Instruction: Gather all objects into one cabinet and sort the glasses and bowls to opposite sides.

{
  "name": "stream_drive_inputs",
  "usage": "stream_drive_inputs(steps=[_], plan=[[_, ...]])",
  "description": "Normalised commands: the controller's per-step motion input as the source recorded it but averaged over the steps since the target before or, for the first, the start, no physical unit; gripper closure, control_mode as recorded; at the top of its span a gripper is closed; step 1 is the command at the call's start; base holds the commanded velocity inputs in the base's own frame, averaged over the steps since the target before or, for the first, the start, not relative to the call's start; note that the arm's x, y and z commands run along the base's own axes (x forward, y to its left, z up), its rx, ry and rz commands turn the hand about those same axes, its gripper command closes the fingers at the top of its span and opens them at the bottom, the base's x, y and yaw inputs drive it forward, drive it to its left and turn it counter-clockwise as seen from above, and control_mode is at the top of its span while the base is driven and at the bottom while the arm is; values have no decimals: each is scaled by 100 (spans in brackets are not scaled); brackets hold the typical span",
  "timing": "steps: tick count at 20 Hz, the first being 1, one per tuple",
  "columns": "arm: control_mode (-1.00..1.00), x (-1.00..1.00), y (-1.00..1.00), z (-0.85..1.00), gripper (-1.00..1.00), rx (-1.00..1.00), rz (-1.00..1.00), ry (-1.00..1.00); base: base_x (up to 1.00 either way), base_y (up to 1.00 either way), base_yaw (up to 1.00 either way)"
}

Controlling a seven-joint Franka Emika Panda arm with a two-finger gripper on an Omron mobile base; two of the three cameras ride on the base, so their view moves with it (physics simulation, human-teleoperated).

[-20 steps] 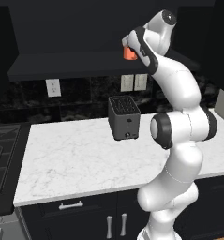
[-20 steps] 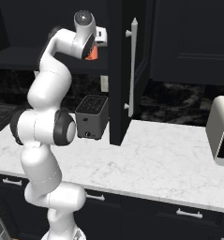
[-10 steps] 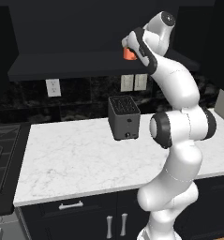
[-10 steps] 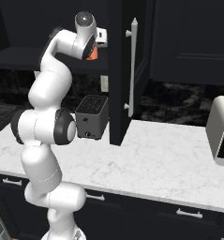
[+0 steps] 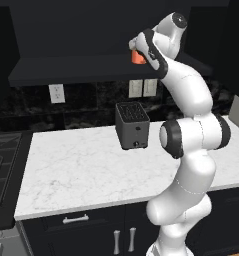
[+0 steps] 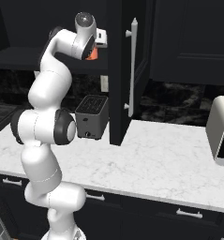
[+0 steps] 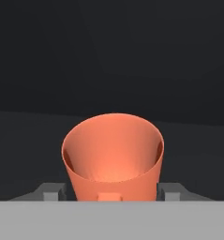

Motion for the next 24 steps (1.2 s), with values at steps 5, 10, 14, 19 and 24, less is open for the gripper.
stream_drive_inputs(steps=[5,10,14,19,24], plan=[[-100,0,0,0,100,1,0,0,0,0,0],[-100,-7,0,0,100,0,0,0,0,0,0],[-100,-25,0,0,100,0,0,0,0,0,0],[-100,-46,0,0,100,1,0,-5,0,0,0],[-100,-85,0,0,100,0,0,-11,0,0,0]])
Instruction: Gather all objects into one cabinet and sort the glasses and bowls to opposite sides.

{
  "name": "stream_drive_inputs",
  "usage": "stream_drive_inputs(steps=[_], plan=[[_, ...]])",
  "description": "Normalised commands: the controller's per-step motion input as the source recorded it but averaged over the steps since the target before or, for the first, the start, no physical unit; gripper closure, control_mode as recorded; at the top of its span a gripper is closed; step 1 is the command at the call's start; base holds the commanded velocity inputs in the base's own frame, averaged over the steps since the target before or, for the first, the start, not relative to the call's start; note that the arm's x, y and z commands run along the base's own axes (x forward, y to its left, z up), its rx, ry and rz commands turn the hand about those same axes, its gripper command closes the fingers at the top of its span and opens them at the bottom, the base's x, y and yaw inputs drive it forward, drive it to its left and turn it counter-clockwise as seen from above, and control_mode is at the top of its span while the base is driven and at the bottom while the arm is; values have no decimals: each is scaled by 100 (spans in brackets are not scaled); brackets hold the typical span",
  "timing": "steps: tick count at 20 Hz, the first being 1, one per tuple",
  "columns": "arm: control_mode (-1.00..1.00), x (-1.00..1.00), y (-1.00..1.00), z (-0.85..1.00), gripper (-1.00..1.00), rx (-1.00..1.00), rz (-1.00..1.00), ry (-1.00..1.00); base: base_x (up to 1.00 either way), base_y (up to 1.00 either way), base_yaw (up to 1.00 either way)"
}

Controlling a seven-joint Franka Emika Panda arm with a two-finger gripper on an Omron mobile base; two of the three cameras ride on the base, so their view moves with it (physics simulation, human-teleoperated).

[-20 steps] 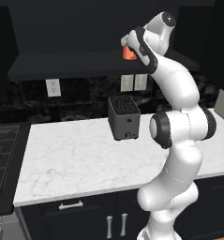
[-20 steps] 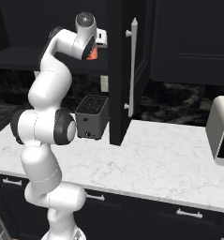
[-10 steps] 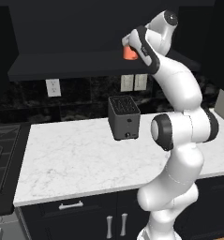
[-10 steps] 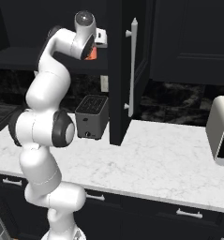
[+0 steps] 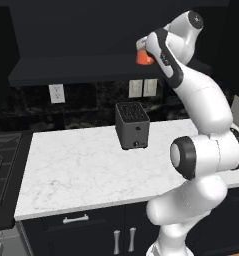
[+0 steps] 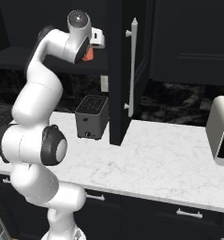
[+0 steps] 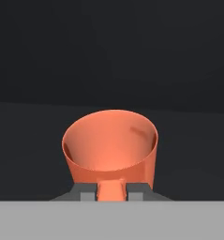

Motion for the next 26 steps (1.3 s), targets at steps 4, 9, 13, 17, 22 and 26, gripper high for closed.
stream_drive_inputs(steps=[4,9,13,17,22,26], plan=[[-100,-100,0,0,100,0,0,-15,0,0,0],[-100,-94,0,0,100,4,0,-10,0,0,0],[-100,-79,0,9,100,15,0,0,0,0,0],[-100,-83,0,16,100,19,1,0,0,0,0],[-100,-95,0,10,100,12,4,2,0,0,0],[-100,-100,0,3,100,5,6,0,0,0,0]])
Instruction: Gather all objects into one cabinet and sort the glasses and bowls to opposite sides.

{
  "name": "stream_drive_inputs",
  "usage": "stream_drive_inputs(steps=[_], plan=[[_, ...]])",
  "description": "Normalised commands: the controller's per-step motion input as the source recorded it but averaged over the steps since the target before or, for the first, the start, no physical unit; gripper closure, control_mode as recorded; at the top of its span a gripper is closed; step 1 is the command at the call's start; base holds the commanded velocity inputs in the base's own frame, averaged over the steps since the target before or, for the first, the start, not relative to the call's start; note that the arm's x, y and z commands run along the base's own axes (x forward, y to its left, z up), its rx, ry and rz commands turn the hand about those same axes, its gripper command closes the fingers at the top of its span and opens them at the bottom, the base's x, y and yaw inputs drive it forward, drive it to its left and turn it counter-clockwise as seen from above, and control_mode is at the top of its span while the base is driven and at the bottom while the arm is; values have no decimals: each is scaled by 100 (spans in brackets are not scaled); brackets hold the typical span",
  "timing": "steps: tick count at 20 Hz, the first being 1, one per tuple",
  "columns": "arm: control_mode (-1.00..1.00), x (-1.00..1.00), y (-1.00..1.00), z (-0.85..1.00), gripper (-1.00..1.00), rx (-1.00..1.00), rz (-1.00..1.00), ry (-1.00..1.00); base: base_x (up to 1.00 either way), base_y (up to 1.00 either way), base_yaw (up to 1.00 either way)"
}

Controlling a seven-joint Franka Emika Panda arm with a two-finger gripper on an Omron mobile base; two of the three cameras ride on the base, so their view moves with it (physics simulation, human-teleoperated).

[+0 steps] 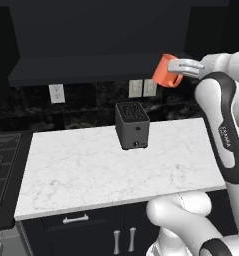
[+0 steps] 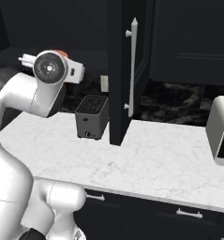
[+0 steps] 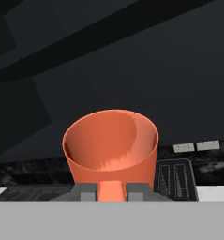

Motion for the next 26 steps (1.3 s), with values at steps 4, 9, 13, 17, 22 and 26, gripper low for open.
stream_drive_inputs(steps=[4,9,13,17,22,26], plan=[[-100,-100,0,1,100,0,5,0,0,0,0],[-100,-100,1,0,100,0,0,0,0,0,0],[-100,-89,9,0,100,0,0,0,0,0,0],[-100,-78,18,0,100,0,0,3,0,0,0],[-100,-67,39,-2,100,-4,0,6,0,0,0],[-100,-56,38,0,100,-11,-5,4,0,0,0]])
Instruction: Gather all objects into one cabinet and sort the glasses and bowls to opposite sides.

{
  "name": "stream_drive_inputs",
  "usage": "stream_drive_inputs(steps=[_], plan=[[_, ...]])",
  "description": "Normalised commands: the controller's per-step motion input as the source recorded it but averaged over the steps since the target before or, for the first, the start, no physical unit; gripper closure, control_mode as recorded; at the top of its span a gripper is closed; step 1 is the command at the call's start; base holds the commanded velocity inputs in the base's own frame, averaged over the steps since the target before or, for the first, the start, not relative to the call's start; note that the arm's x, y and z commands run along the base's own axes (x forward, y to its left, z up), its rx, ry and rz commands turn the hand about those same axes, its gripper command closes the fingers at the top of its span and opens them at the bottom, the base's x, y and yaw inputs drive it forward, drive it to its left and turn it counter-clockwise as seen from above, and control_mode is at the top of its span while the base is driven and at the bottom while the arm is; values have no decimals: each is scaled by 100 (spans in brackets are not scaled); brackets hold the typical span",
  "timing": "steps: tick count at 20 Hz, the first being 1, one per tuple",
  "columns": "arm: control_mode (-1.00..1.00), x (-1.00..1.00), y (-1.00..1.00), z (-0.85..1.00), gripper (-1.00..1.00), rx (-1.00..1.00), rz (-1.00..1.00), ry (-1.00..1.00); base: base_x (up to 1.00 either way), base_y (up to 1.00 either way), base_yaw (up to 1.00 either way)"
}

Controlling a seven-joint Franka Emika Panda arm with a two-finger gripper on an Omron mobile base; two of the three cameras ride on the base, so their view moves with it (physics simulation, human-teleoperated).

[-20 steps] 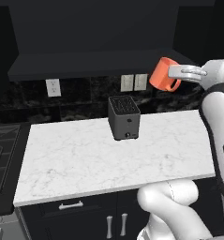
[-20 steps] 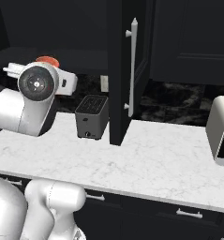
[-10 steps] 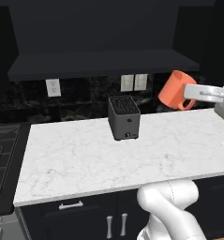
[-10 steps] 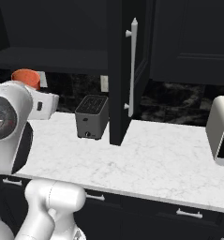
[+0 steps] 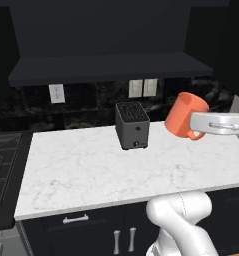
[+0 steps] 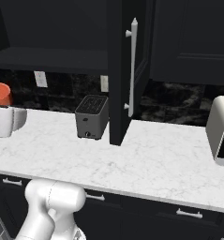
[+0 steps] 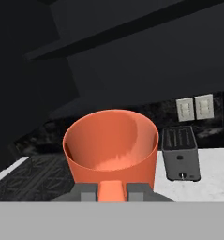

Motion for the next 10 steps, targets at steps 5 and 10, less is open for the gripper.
stream_drive_inputs(steps=[5,10], plan=[[-100,-37,24,0,100,-1,-8,11,0,0,0],[-100,-36,13,0,100,-2,-7,11,0,0,0]])
